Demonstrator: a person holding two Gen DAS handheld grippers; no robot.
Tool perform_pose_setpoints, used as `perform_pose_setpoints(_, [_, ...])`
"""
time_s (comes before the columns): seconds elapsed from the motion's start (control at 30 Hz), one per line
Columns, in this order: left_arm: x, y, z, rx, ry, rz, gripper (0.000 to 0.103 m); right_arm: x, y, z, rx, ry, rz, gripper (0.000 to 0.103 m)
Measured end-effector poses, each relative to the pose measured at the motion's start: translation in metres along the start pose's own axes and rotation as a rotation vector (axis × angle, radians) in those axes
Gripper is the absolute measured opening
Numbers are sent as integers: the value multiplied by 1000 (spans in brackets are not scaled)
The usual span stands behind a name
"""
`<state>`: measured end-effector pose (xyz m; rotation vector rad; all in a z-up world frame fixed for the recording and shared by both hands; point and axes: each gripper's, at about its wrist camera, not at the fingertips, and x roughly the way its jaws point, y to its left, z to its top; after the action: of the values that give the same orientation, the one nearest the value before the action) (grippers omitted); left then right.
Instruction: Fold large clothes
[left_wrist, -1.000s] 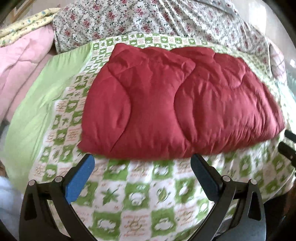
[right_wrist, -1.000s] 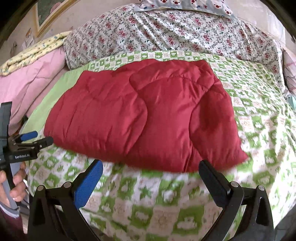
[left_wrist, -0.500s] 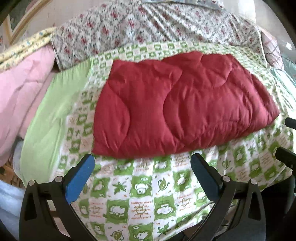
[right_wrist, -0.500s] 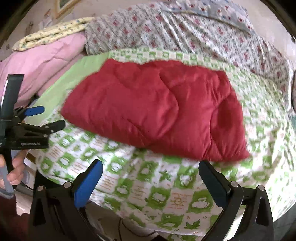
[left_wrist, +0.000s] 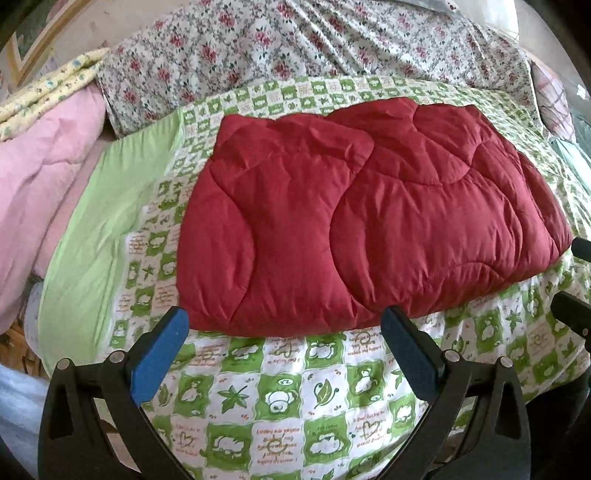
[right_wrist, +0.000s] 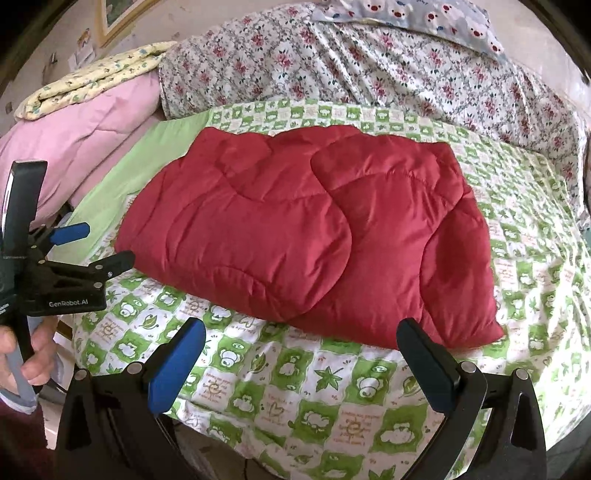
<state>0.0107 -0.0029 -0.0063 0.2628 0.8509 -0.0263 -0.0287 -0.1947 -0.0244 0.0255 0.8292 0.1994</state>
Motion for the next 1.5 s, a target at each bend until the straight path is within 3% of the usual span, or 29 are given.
perform_pose_setpoints(0.6, [11, -1, 27, -30, 7, -32, 103, 17, -1, 38, -18, -6, -5, 103])
perform_pose_setpoints(1.5, [17, -2, 42, -41, 10, -65, 103, 24, -9, 51, -3, -9, -1, 103])
